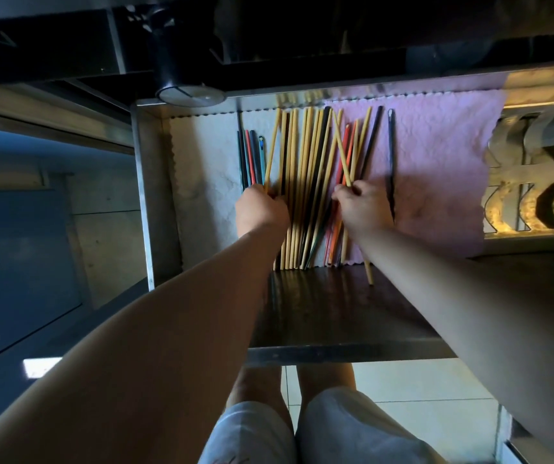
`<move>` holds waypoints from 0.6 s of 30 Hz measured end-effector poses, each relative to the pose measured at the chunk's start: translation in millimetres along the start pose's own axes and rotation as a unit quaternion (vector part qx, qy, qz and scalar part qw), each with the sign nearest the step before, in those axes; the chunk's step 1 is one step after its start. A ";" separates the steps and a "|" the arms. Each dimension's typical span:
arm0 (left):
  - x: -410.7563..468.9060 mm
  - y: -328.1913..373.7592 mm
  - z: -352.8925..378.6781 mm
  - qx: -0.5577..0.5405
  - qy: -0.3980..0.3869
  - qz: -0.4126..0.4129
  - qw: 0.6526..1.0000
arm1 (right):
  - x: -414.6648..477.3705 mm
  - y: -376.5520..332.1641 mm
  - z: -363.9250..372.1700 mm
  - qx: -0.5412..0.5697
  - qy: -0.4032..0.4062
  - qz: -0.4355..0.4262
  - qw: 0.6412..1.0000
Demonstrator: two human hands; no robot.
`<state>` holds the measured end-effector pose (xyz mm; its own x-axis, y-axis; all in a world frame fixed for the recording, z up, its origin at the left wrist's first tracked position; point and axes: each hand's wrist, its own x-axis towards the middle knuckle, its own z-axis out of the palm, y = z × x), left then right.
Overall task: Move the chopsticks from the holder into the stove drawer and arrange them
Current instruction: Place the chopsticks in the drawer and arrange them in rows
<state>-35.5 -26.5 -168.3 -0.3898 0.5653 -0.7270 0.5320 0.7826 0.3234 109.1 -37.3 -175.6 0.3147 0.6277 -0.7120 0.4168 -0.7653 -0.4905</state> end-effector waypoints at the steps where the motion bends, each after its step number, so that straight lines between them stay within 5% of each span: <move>1: 1.3 1.5 -1.8 0.007 -0.007 -0.002 1.000 | -0.8 -0.8 0.6 0.013 -0.005 -0.006 1.000; 18: -8.1 9.0 7.3 -0.016 -0.001 0.026 1.000 | 0.7 5.3 -5.8 0.075 0.001 0.000 0.997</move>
<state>-22.1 -25.9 -164.0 -0.3606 0.6048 -0.7101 0.5270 0.7602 0.3799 116.5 -40.1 -175.8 0.3163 0.6271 -0.7118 0.2838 -0.7785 -0.5598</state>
